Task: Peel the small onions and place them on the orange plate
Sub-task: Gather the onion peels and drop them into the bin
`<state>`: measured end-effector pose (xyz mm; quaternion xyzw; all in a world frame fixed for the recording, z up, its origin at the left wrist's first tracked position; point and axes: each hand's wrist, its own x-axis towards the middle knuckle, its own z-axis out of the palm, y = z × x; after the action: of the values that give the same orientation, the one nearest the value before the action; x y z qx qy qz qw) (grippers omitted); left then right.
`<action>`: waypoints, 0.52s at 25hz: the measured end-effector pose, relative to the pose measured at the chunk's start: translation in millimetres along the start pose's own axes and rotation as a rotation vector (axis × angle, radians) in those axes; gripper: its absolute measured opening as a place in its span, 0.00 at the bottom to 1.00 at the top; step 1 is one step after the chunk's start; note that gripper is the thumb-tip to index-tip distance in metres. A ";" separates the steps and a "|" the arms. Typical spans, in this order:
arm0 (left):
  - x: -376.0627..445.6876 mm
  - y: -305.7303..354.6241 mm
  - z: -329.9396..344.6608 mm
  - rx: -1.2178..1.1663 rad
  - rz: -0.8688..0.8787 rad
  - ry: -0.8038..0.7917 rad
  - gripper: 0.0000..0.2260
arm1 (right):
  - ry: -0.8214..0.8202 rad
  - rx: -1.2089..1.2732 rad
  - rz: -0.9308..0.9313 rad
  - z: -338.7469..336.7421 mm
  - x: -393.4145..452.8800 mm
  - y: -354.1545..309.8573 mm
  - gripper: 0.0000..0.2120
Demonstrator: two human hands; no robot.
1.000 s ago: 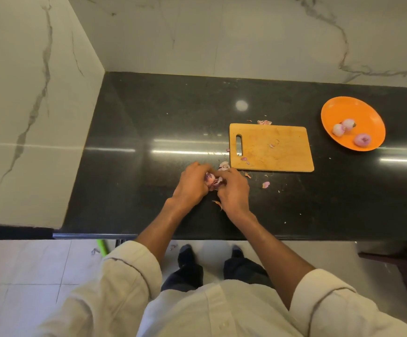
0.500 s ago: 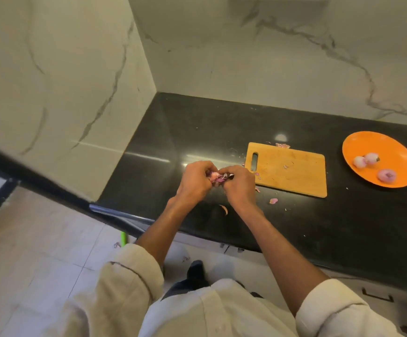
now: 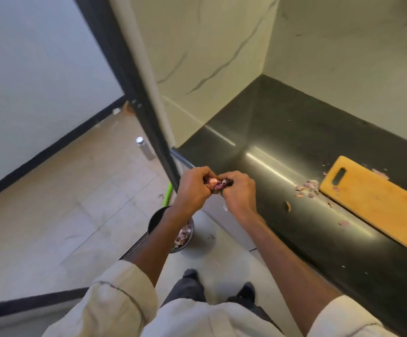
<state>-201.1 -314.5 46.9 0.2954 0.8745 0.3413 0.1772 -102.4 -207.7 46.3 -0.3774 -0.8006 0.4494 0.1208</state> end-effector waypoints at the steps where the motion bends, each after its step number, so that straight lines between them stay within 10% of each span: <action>1: -8.9 -19.5 -11.1 -0.008 -0.033 0.021 0.10 | -0.031 -0.010 -0.006 22.0 -5.4 -5.7 0.17; 13: -26.0 -269.0 -13.8 -0.101 -0.371 0.027 0.13 | -0.332 -0.194 0.084 278.9 -1.4 26.3 0.19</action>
<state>-294.8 -497.3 -129.3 0.1152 0.8980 0.3504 0.2401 -237.0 -375.8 -132.9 -0.3414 -0.8325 0.4310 -0.0685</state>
